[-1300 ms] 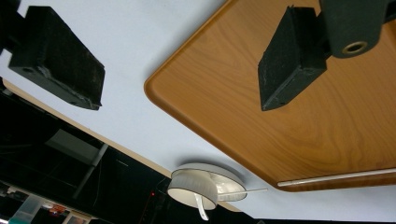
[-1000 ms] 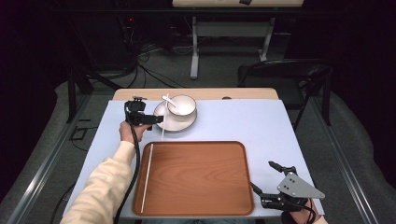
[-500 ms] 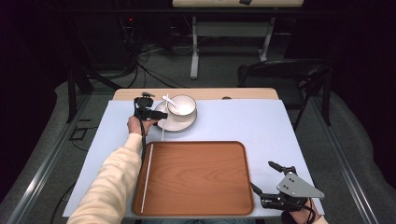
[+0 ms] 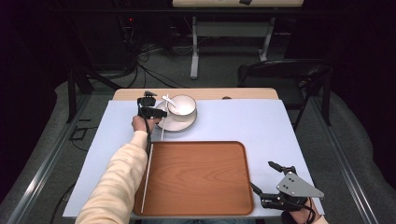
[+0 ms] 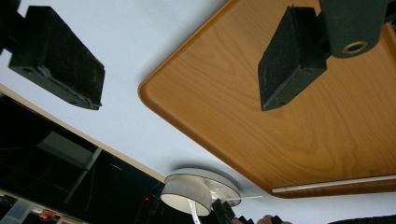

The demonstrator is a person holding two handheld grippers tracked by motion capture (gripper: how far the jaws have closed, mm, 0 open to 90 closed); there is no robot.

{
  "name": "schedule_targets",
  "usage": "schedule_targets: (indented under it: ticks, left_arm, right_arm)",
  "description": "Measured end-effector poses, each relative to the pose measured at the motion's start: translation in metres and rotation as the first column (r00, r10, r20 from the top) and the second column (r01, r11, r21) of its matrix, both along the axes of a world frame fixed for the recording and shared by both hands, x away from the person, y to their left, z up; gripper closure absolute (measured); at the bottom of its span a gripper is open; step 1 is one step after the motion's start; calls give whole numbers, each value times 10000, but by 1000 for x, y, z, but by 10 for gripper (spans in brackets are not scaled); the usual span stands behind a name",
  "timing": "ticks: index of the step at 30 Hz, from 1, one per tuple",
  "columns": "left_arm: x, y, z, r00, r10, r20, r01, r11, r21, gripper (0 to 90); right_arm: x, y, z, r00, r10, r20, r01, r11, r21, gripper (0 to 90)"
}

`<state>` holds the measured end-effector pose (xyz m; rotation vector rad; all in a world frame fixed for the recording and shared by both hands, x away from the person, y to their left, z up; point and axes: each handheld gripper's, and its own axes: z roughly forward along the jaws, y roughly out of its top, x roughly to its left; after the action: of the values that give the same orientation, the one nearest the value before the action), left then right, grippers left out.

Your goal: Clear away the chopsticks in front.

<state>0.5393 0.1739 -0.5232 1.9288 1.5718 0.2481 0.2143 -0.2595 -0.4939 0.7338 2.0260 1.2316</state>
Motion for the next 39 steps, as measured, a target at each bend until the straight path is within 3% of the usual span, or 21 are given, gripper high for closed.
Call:
schedule_targets:
  ticks: [5, 8, 20, 29, 39]
  left_arm:
    - [4, -2, 1, 9999, 142, 30, -141, 9995, -298, 635]
    - [5, -5, 0, 9997, 224, 39, -224, 9996, -151, 669]
    - [7, -4, -6, 9988, 462, -176, -466, 9986, -249, 832]
    - [6, 6, -5, 9962, 866, -119, -870, 9953, -433, 841]
    - [-4, 22, 12, 9930, 1175, 92, -1163, 9896, -843, 841]
  right_arm:
    - [0, 0, 0, 10000, 0, -14, 0, 10000, -1, 142]
    - [0, 0, 0, 10000, 4, -26, -4, 10000, -13, 142]
    - [0, 0, 0, 10000, 10, -21, -10, 10000, -40, 142]
    - [0, 0, 0, 10000, 17, -28, -17, 10000, -26, 142]
    - [0, 0, 0, 10000, 14, -19, -15, 10000, -39, 142]
